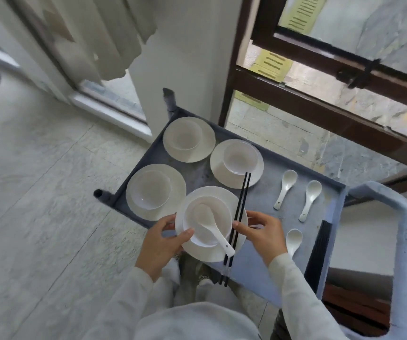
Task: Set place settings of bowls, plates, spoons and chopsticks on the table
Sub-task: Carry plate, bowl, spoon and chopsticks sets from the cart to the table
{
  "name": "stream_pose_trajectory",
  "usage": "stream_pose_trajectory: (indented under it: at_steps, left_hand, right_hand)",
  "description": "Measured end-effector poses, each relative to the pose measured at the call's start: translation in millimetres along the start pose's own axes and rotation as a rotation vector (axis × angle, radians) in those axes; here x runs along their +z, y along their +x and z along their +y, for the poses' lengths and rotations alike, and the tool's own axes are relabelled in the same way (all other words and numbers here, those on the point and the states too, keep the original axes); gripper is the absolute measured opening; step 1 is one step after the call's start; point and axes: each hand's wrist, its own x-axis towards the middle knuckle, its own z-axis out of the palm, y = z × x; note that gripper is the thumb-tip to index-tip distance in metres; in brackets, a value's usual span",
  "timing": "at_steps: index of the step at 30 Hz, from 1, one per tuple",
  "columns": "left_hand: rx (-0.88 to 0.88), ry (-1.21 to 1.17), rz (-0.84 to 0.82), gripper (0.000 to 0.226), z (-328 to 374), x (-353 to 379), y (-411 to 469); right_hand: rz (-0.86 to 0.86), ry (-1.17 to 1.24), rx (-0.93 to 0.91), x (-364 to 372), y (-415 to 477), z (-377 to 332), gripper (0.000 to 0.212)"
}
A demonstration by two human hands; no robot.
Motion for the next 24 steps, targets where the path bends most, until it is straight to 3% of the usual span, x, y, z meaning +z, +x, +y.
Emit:
stream_pose_trajectory:
  at_steps: [5,8,11,13,19,24]
  left_hand:
    - [0.063,-0.160,0.200,0.050,0,-41,-46]
    - [0.105,-0.268,0.280,0.041,-3,-74,-73]
    - [0.147,-0.352,0.398,0.054,-9,-107,-103]
    - [0.160,-0.398,0.502,0.061,-18,-132,-124]
    - [0.178,-0.520,0.717,0.049,-62,-221,-185]
    - [0.182,-0.583,0.839,0.048,-105,-307,-236]
  right_hand:
    - [-0.244,-0.075,-0.159,27,-8,-50,0.044]
    - [-0.385,-0.100,-0.238,60,-20,-81,0.031]
    - [-0.509,-0.150,-0.311,104,-35,-105,0.030]
    - [-0.595,-0.183,-0.359,141,-49,-119,0.031]
    - [-0.785,-0.273,-0.483,261,-111,-138,0.037]
    - [-0.905,-0.288,-0.462,367,-176,-138,0.042]
